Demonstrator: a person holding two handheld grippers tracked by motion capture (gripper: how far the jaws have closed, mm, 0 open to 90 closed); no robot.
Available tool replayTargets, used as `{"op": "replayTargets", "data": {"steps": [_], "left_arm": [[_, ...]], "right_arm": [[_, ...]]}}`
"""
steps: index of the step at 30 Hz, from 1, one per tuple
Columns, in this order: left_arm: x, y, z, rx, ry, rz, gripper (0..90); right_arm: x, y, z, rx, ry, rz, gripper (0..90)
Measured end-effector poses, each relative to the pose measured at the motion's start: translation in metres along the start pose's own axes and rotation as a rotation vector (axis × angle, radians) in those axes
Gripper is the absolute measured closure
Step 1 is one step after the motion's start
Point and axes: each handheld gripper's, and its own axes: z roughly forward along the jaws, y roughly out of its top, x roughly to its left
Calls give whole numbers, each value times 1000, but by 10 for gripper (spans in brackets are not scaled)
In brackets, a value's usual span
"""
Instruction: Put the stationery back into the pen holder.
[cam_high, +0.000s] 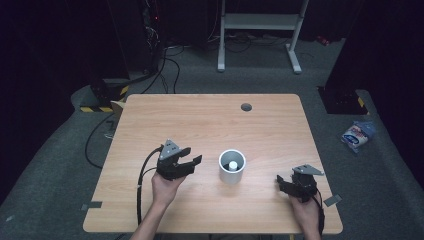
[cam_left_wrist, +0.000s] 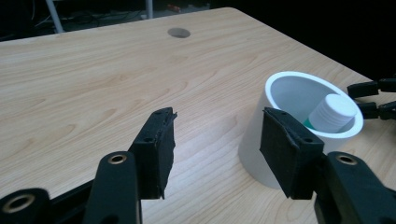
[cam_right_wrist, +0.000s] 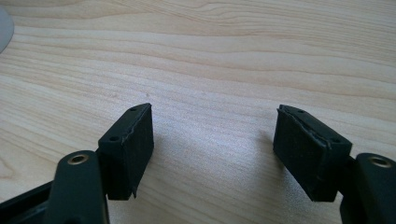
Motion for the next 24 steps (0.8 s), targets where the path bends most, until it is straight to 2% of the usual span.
{"op": "replayTargets", "data": {"steps": [13, 20, 24], "left_arm": [[17, -14, -12, -4, 47, -53, 446], [24, -24, -16, 14, 76, -65, 445], [30, -31, -19, 18, 90, -88, 444]], "right_arm": [[0, 0, 0, 0, 0, 0, 287], [0, 0, 0, 0, 0, 0, 288], [0, 0, 0, 0, 0, 0, 287]]}}
